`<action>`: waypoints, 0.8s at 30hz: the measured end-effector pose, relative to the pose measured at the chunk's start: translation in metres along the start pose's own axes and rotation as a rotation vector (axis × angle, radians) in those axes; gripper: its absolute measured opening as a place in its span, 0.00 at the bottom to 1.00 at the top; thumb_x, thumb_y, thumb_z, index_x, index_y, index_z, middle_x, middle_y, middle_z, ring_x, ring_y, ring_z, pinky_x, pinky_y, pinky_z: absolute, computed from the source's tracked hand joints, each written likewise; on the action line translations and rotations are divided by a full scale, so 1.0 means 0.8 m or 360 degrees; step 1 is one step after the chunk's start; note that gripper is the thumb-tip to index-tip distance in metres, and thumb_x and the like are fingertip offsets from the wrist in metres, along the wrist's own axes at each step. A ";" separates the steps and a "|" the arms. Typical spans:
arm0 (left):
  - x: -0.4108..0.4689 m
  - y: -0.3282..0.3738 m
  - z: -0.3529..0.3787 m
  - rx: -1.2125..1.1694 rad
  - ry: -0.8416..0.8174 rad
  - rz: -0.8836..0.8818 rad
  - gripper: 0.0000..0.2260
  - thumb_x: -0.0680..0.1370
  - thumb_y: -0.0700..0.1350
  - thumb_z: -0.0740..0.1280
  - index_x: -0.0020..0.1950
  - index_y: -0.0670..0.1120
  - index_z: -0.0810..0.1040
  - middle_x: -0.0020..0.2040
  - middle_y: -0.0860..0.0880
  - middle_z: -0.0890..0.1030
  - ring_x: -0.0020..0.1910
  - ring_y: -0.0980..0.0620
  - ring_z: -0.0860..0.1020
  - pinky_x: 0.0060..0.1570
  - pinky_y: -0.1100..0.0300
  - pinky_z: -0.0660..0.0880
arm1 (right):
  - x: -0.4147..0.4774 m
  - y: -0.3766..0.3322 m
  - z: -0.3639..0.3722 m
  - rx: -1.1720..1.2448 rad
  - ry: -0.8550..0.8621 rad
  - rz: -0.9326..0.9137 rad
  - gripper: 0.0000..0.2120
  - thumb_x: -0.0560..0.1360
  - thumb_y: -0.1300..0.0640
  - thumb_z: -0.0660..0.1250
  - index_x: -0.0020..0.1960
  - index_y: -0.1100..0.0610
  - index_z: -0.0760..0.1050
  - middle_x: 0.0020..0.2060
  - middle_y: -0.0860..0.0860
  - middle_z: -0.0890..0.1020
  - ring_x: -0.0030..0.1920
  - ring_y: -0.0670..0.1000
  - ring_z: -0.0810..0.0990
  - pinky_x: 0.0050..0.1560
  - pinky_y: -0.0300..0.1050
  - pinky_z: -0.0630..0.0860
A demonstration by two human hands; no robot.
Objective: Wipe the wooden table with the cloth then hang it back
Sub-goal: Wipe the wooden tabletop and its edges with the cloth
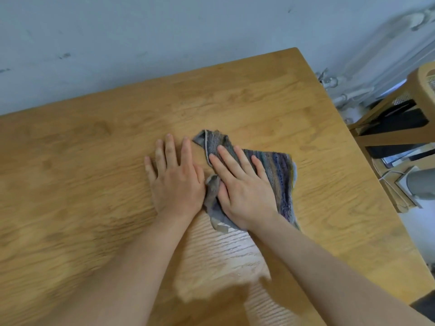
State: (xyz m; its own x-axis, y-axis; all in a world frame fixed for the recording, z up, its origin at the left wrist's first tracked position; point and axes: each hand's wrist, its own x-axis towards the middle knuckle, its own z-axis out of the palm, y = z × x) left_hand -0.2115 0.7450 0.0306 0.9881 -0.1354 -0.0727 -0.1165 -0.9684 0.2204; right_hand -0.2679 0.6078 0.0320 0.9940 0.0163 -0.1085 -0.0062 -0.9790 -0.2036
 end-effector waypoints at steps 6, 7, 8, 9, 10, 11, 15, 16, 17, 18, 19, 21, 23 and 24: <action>0.039 -0.009 -0.010 0.0120 0.0031 0.0101 0.22 0.78 0.52 0.52 0.72 0.48 0.65 0.70 0.40 0.67 0.68 0.39 0.65 0.66 0.39 0.63 | 0.164 -0.003 -0.008 0.0098 0.0076 0.0206 0.27 0.81 0.46 0.47 0.79 0.46 0.53 0.80 0.45 0.52 0.79 0.52 0.46 0.77 0.58 0.44; 0.048 -0.008 -0.009 0.0097 0.0037 0.0092 0.22 0.79 0.52 0.53 0.73 0.48 0.64 0.73 0.40 0.65 0.71 0.40 0.63 0.68 0.39 0.60 | 0.182 -0.006 -0.007 0.0109 0.0080 0.0198 0.27 0.81 0.46 0.47 0.79 0.46 0.53 0.80 0.45 0.52 0.79 0.52 0.46 0.77 0.58 0.44; 0.054 -0.007 -0.006 0.0082 0.0049 0.0081 0.22 0.80 0.52 0.52 0.73 0.48 0.63 0.75 0.41 0.62 0.73 0.41 0.60 0.70 0.38 0.56 | 0.196 -0.008 -0.008 0.0113 0.0078 0.0186 0.27 0.80 0.46 0.47 0.79 0.46 0.53 0.80 0.46 0.52 0.79 0.52 0.46 0.77 0.59 0.43; 0.058 -0.004 -0.003 0.0072 0.0064 0.0074 0.22 0.80 0.52 0.52 0.74 0.48 0.63 0.76 0.41 0.61 0.75 0.42 0.57 0.71 0.38 0.53 | 0.209 -0.009 -0.009 0.0114 0.0089 0.0169 0.27 0.80 0.46 0.47 0.79 0.45 0.53 0.80 0.46 0.52 0.79 0.53 0.46 0.76 0.59 0.43; 0.059 -0.003 0.000 0.0058 0.0078 0.0066 0.22 0.80 0.51 0.51 0.73 0.48 0.64 0.77 0.42 0.60 0.76 0.43 0.56 0.71 0.38 0.53 | 0.217 -0.009 -0.008 0.0125 0.0106 0.0163 0.27 0.80 0.46 0.47 0.79 0.45 0.53 0.80 0.46 0.52 0.79 0.53 0.46 0.76 0.59 0.43; 0.057 -0.002 0.002 0.0043 0.0088 0.0055 0.21 0.80 0.51 0.52 0.73 0.48 0.65 0.77 0.42 0.60 0.76 0.43 0.56 0.71 0.38 0.53 | 0.218 -0.011 -0.007 0.0146 0.0117 0.0175 0.27 0.80 0.46 0.47 0.79 0.45 0.53 0.80 0.46 0.52 0.79 0.53 0.46 0.76 0.59 0.43; 0.044 -0.005 0.000 -0.0023 0.0100 0.0067 0.20 0.78 0.49 0.52 0.69 0.46 0.69 0.75 0.43 0.64 0.75 0.44 0.59 0.71 0.39 0.56 | 0.128 -0.030 -0.001 0.0154 0.0137 0.0240 0.26 0.81 0.49 0.47 0.79 0.47 0.53 0.79 0.45 0.52 0.79 0.51 0.45 0.77 0.57 0.44; 0.045 -0.005 -0.002 -0.0050 0.0100 0.0060 0.21 0.78 0.48 0.51 0.69 0.46 0.69 0.75 0.43 0.64 0.75 0.44 0.59 0.71 0.39 0.56 | 0.109 -0.031 -0.003 0.0156 0.0067 0.0215 0.26 0.81 0.49 0.48 0.79 0.47 0.52 0.79 0.44 0.51 0.79 0.51 0.43 0.77 0.56 0.43; 0.047 -0.005 -0.002 -0.0071 0.0103 0.0051 0.22 0.77 0.48 0.50 0.69 0.46 0.69 0.75 0.44 0.65 0.75 0.44 0.59 0.71 0.39 0.56 | 0.104 -0.028 -0.004 0.0161 0.0009 0.0182 0.26 0.81 0.49 0.47 0.80 0.46 0.50 0.80 0.44 0.49 0.79 0.50 0.42 0.77 0.56 0.42; 0.050 -0.005 -0.003 -0.0080 0.0108 0.0048 0.22 0.77 0.48 0.50 0.69 0.46 0.69 0.75 0.44 0.65 0.75 0.45 0.59 0.71 0.39 0.56 | 0.114 -0.023 -0.007 0.0166 -0.0027 0.0145 0.27 0.81 0.49 0.47 0.80 0.46 0.49 0.80 0.44 0.49 0.79 0.50 0.41 0.77 0.56 0.41; 0.053 -0.005 -0.003 -0.0074 0.0117 0.0050 0.21 0.78 0.48 0.50 0.69 0.46 0.69 0.74 0.44 0.66 0.75 0.45 0.60 0.71 0.39 0.57 | 0.135 -0.019 -0.010 0.0150 -0.0031 0.0120 0.27 0.81 0.48 0.47 0.80 0.46 0.49 0.80 0.43 0.48 0.79 0.50 0.42 0.77 0.56 0.41; 0.056 -0.005 -0.002 -0.0040 0.0128 0.0046 0.21 0.78 0.48 0.51 0.69 0.46 0.69 0.74 0.44 0.66 0.75 0.45 0.60 0.70 0.39 0.58 | 0.193 -0.013 -0.014 0.0125 0.0023 0.0104 0.28 0.80 0.47 0.48 0.79 0.46 0.51 0.80 0.44 0.50 0.79 0.51 0.44 0.77 0.56 0.42; 0.053 -0.004 0.001 -0.0015 0.0104 0.0038 0.22 0.79 0.49 0.51 0.72 0.47 0.67 0.75 0.45 0.65 0.75 0.46 0.59 0.71 0.40 0.57 | 0.251 -0.010 -0.015 0.0131 0.0057 0.0131 0.28 0.80 0.46 0.48 0.79 0.47 0.53 0.80 0.45 0.52 0.79 0.52 0.46 0.76 0.58 0.43; 0.051 -0.003 0.002 -0.0008 0.0096 0.0036 0.22 0.79 0.50 0.51 0.73 0.47 0.66 0.75 0.45 0.65 0.75 0.46 0.59 0.71 0.40 0.57 | 0.271 -0.012 -0.014 0.0130 0.0071 0.0149 0.28 0.80 0.47 0.48 0.79 0.48 0.54 0.79 0.46 0.54 0.79 0.53 0.47 0.76 0.59 0.44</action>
State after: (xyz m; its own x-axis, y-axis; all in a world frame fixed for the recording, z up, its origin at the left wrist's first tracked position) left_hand -0.1709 0.7416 0.0258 0.9895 -0.1445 -0.0088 -0.1388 -0.9641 0.2262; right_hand -0.0513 0.6185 0.0215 0.9925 -0.0850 -0.0877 -0.1060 -0.9561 -0.2733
